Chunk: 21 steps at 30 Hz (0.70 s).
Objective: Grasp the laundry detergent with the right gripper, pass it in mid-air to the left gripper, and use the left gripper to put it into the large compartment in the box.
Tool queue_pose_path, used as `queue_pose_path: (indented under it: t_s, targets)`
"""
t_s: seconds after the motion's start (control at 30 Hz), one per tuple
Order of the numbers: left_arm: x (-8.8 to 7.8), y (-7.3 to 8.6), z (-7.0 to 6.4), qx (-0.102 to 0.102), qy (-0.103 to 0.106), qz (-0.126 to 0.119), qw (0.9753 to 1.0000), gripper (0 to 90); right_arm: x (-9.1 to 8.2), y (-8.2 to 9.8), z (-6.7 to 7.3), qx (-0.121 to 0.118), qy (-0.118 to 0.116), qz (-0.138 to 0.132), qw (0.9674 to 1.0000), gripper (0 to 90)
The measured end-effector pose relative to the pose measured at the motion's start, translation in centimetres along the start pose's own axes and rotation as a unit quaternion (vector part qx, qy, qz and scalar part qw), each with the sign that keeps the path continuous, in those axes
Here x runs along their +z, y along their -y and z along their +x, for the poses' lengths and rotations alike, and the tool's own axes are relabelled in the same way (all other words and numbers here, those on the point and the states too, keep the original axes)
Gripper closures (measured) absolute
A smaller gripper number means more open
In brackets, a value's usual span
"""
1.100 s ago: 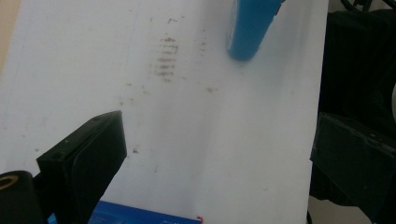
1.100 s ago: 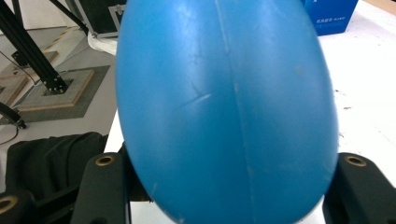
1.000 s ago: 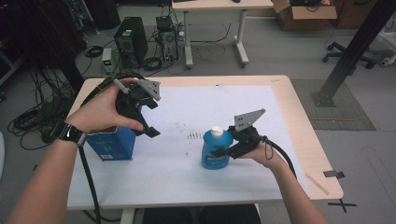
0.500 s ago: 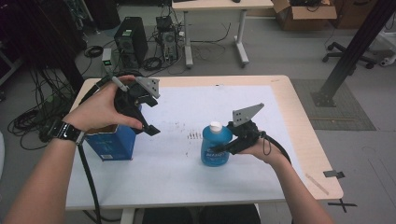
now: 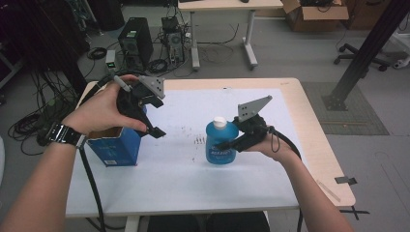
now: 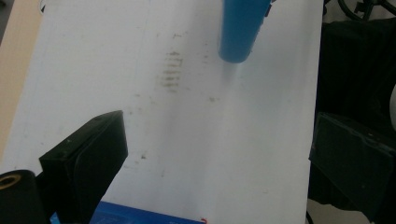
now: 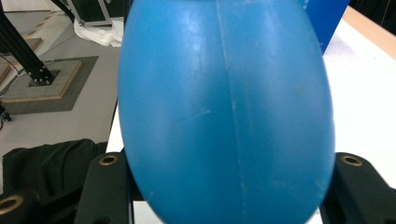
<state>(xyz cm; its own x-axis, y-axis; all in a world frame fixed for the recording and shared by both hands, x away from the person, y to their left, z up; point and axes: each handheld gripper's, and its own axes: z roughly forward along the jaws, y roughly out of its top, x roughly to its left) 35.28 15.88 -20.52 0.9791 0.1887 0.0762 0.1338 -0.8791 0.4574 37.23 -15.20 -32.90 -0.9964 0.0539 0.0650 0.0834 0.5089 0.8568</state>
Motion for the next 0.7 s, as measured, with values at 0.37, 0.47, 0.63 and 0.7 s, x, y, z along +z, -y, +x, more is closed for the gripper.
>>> queue_pose_path:
  t_s: [0.37,0.47,0.63,0.7]
  targets:
    - [-1.0,-1.1,-0.4,0.010,-0.003,-0.007,0.9999,5.2,0.3,-3.8,0.1,-0.016,-0.003,0.004,0.9999,41.6]
    - [-1.4,-1.5,-0.5,0.018,-0.003,-0.014,0.9997,5.5,0.6,-4.9,0.1,-0.019,-0.006,0.005,0.9998,41.6]
    - [-1.7,-2.0,-0.6,0.022,-0.006,-0.018,0.9996,5.6,1.1,-5.8,0.2,-0.021,-0.011,0.006,0.9997,41.7]
    - [-1.8,-2.2,-0.7,0.023,-0.007,-0.018,0.9996,5.3,1.4,-6.2,0.3,-0.023,-0.013,0.008,0.9996,41.7]
